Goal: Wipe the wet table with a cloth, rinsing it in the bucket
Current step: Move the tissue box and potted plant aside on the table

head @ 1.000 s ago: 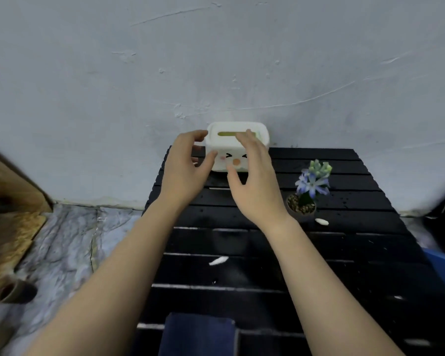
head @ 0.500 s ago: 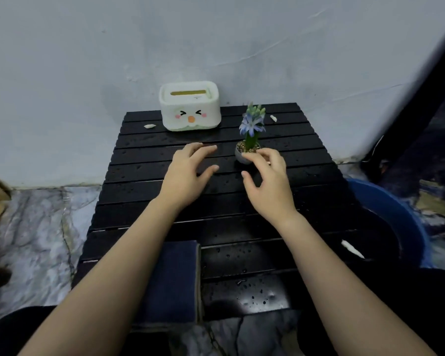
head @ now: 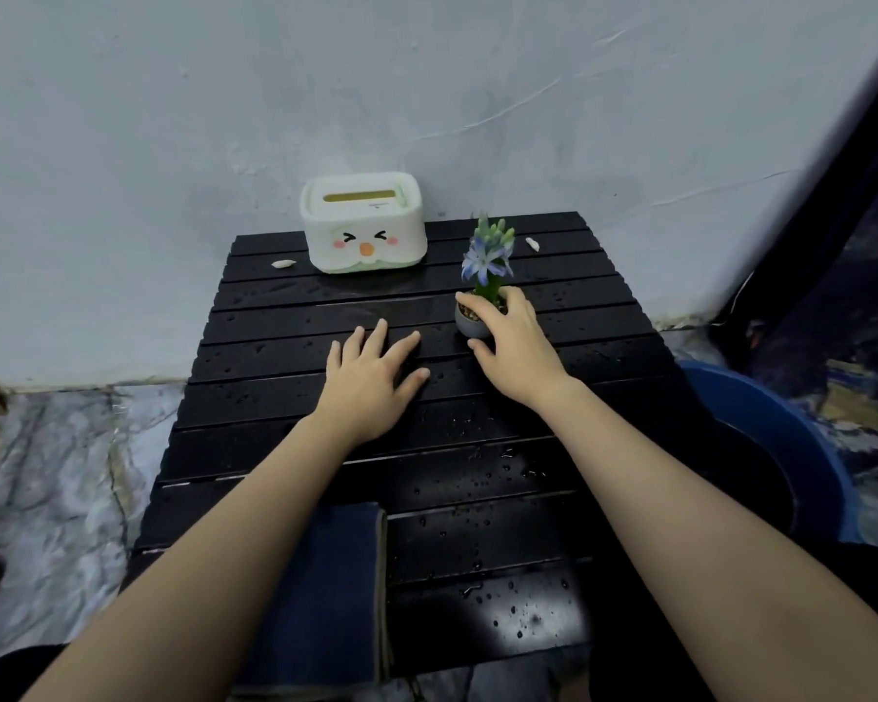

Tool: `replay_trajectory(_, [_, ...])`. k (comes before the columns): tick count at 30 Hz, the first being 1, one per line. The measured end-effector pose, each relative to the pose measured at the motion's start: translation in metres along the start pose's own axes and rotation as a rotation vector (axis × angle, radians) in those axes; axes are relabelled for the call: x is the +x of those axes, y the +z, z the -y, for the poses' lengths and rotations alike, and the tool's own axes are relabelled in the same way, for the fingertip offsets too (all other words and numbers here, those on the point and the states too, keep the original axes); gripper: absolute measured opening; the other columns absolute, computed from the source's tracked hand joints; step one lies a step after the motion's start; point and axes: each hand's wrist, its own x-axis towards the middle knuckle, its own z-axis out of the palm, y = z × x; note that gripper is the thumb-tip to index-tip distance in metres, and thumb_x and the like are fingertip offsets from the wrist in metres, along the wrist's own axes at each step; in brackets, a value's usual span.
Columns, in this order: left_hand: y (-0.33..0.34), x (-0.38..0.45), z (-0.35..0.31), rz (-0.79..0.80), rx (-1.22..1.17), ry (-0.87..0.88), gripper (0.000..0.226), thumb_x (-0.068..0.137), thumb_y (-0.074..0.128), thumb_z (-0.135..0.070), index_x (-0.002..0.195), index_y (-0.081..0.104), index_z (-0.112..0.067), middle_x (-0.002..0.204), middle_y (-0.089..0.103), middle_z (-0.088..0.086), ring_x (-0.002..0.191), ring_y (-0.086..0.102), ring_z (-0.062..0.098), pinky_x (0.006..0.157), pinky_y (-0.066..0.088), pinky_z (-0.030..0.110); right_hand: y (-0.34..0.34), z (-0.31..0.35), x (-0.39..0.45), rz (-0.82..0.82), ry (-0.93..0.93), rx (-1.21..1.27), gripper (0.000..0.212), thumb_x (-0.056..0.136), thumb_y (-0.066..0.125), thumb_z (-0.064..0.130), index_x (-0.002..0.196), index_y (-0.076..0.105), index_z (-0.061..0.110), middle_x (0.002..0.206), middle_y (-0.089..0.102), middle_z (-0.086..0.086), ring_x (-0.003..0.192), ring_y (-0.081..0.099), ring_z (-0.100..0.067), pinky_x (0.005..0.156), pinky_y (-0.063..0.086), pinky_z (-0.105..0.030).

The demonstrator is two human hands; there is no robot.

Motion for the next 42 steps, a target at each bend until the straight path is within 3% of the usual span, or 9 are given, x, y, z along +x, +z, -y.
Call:
replay_trajectory(6, [-0.002, 0.023, -0.003, -0.078, -0.039, 0.01, 0.054, 0.097, 0.037, -0.057, 0.148, 0.033, -0.039, 0.16, 0.025, 0.01, 0.145, 0.02, 0.035, 0.118, 0.019, 0.053, 0.002, -0.008, 0.02, -0.049, -0.038, 0.033, 0.054, 0.092, 0.065, 0.014, 0.141, 0.049, 0.031, 0.138, 0.033, -0.008, 0.131, 0.032, -0.028, 0.097, 0.045, -0.037])
replay_trajectory(11, [0.003, 0.05, 0.001, -0.104, 0.007, 0.021, 0.055, 0.096, 0.032, -0.06, 0.147, 0.035, -0.039, 0.159, 0.028, 0.009, 0.144, 0.025, 0.034, 0.116, 0.021, 0.054, -0.004, -0.024, 0.079, -0.065, 0.02, 0.036, 0.053, 0.092, 0.066, 0.013, 0.14, 0.049, 0.029, 0.133, 0.033, -0.009, 0.129, 0.034, -0.03, 0.105, 0.043, -0.042])
replay_trajectory(15, [0.005, 0.065, 0.005, -0.12, 0.023, 0.027, 0.072, 0.085, 0.011, -0.069, 0.146, 0.037, -0.039, 0.158, 0.03, 0.009, 0.144, 0.025, 0.036, 0.118, 0.019, 0.053, -0.001, -0.028, 0.128, -0.044, 0.042, 0.038, 0.054, 0.092, 0.065, 0.01, 0.14, 0.049, 0.029, 0.133, 0.033, -0.011, 0.13, 0.035, -0.031, 0.112, 0.037, -0.041])
replay_trajectory(22, [0.007, 0.074, 0.015, -0.135, 0.028, 0.073, 0.07, 0.088, 0.015, -0.071, 0.145, 0.039, -0.039, 0.159, 0.028, 0.007, 0.145, 0.024, 0.033, 0.119, 0.016, 0.053, 0.017, -0.032, 0.172, 0.021, 0.025, 0.05, 0.051, 0.094, 0.063, 0.008, 0.14, 0.049, 0.027, 0.131, 0.033, -0.014, 0.128, 0.033, -0.034, 0.112, 0.031, -0.037])
replay_trajectory(34, [0.009, 0.074, 0.015, -0.151, 0.024, 0.087, 0.066, 0.091, 0.018, -0.067, 0.144, 0.043, -0.036, 0.158, 0.031, 0.009, 0.144, 0.025, 0.034, 0.118, 0.019, 0.054, 0.025, -0.041, 0.176, -0.005, 0.01, 0.022, 0.056, 0.094, 0.062, 0.009, 0.143, 0.045, 0.03, 0.133, 0.034, -0.015, 0.129, 0.032, -0.035, 0.11, 0.038, -0.045])
replay_trajectory(42, [-0.004, 0.069, 0.017, -0.145, -0.019, 0.102, 0.063, 0.092, 0.02, -0.065, 0.144, 0.041, -0.037, 0.155, 0.036, 0.01, 0.141, 0.029, 0.032, 0.115, 0.026, 0.052, 0.011, -0.021, 0.134, -0.113, -0.004, -0.013, 0.062, 0.094, 0.065, 0.018, 0.148, 0.039, 0.035, 0.157, 0.019, -0.018, 0.144, 0.017, -0.036, 0.113, 0.03, -0.047])
